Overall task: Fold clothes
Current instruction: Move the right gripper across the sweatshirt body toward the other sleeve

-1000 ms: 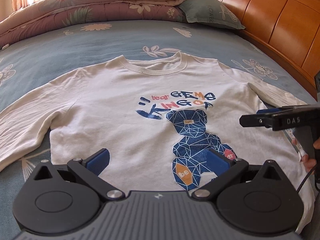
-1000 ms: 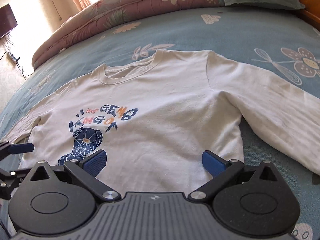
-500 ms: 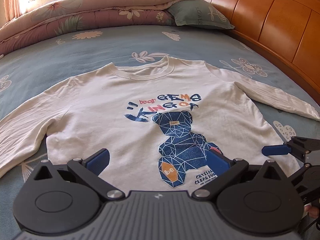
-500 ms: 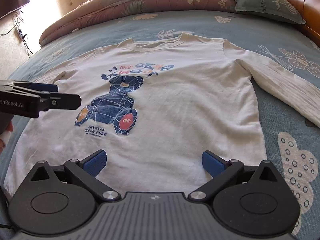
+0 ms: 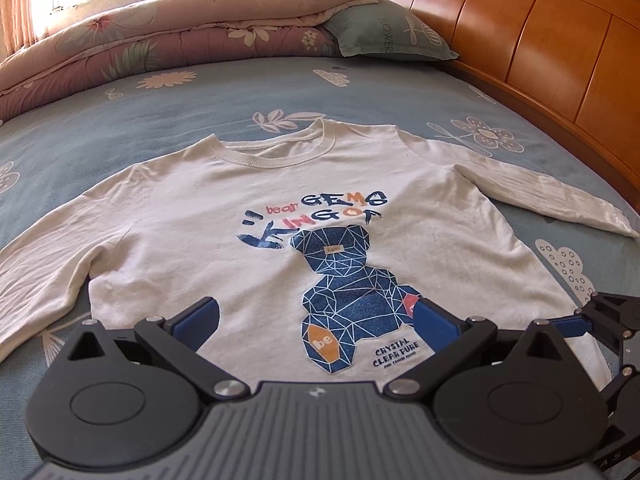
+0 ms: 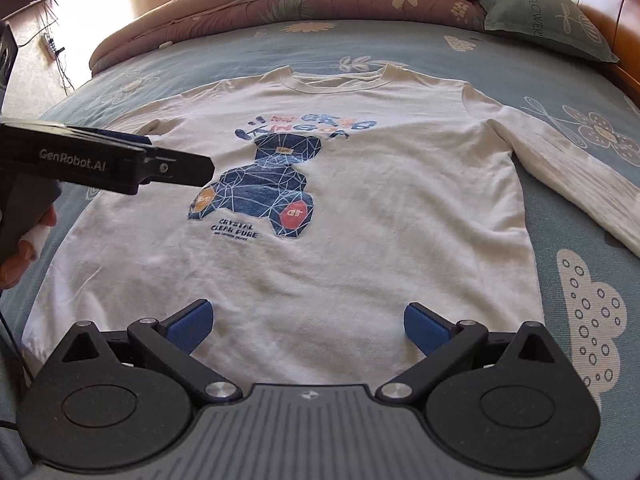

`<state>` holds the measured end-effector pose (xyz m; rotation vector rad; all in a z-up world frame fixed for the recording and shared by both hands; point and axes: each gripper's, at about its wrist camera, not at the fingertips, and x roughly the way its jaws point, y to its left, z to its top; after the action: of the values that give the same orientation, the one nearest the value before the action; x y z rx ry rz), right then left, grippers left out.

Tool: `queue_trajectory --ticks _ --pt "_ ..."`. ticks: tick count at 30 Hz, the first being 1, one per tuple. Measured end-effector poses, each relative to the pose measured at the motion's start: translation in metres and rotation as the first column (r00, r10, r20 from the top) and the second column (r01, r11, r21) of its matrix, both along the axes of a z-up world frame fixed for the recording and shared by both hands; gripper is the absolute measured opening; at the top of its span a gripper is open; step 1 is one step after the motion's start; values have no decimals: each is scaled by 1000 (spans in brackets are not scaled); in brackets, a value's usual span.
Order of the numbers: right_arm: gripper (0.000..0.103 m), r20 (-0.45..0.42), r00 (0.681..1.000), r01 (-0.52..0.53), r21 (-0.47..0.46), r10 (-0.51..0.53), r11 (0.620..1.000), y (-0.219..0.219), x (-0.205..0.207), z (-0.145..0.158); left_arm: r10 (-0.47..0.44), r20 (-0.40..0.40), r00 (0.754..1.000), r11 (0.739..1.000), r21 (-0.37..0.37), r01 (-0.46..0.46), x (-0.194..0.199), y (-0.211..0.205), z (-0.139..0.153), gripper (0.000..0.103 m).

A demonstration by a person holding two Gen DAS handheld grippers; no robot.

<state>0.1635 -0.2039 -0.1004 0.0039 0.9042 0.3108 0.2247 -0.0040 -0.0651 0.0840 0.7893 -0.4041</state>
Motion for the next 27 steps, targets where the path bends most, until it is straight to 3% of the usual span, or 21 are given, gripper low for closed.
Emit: queue_trajectory --ticks 13,15,17,22,27 --pt "103 87 996 -15 -119 25 993 6 -28 -13 -49 -21 999 998 27 50 -3 -18 -11 102" --pt "103 75 997 5 -46 -1 999 -6 -25 -6 -48 -21 999 998 31 49 -3 -19 -13 102" --pt "103 117 991 69 2 -68 998 -28 -21 6 -39 -29 999 999 34 40 0 -19 -17 102" --pt "103 210 937 262 99 -278 960 -97 -6 31 -26 -65 998 998 54 29 7 -21 -29 102" --pt "103 204 856 427 236 -474 873 -191 23 37 -32 -86 996 997 73 39 10 -25 -40 102"
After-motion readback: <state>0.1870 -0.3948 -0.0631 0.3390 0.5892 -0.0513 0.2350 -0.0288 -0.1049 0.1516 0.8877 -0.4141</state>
